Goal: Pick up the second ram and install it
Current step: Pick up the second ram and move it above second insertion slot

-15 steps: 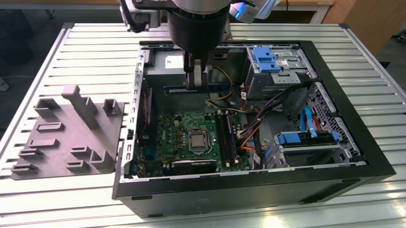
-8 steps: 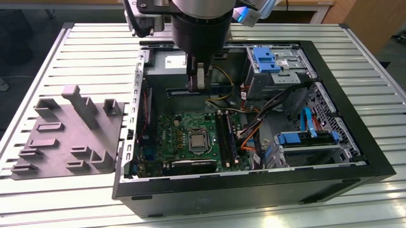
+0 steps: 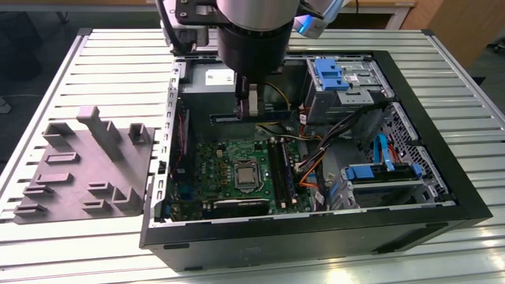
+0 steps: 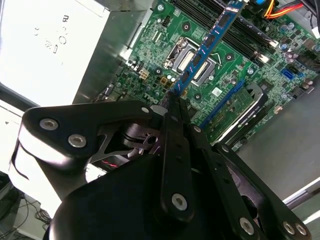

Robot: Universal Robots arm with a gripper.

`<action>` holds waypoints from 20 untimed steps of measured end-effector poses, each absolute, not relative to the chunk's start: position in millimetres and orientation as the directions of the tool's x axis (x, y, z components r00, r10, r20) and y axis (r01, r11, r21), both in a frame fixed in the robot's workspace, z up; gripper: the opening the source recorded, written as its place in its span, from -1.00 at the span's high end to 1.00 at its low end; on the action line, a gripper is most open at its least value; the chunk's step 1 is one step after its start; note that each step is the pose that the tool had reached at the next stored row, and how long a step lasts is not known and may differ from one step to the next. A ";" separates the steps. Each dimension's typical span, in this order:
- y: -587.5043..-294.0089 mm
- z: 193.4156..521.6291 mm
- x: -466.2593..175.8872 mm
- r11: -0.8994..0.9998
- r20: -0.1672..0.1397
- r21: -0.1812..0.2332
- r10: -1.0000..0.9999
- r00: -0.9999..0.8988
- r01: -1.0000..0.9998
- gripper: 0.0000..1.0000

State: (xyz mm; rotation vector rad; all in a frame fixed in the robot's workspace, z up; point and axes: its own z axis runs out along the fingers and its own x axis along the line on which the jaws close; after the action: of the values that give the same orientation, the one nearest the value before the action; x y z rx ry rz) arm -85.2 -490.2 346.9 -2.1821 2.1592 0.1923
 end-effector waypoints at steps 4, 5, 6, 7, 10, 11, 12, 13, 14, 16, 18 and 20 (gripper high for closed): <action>-491.8 343.8 -83.6 -0.013 -0.135 0.041 -0.991 0.008 -0.999 0.77; -492.1 343.0 -83.3 -0.013 -0.135 0.041 -0.991 0.008 -0.999 0.77; -492.4 342.0 -83.1 -0.013 -0.135 0.041 -0.991 0.008 -0.999 0.77; -492.6 341.0 -82.8 -0.013 -0.135 0.041 -0.991 0.008 -0.999 0.77; -493.2 337.5 -82.1 -0.013 -0.135 0.041 -0.991 0.008 -0.999 0.77; -493.3 336.4 -81.8 -0.013 -0.135 0.041 -0.991 0.008 -0.999 0.77; -493.4 335.2 -81.6 -0.013 -0.135 0.041 -0.991 0.008 -0.999 0.77; -493.5 333.9 -81.2 -0.013 -0.135 0.041 -0.991 0.008 -0.999 0.77; -493.5 332.8 -80.9 -0.013 -0.135 0.041 -0.991 0.008 -0.999 0.77; -493.6 330.7 -80.3 -0.013 -0.135 0.041 -0.991 0.008 -0.999 0.77; -493.6 328.9 -79.9 -0.013 -0.135 0.041 -0.991 0.008 -0.999 0.77; -493.6 327.4 -79.5 -0.013 -0.135 0.041 -0.991 0.008 -0.999 0.77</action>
State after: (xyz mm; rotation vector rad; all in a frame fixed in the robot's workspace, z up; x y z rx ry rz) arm -79.5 -493.6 327.4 -2.1821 2.1591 0.1924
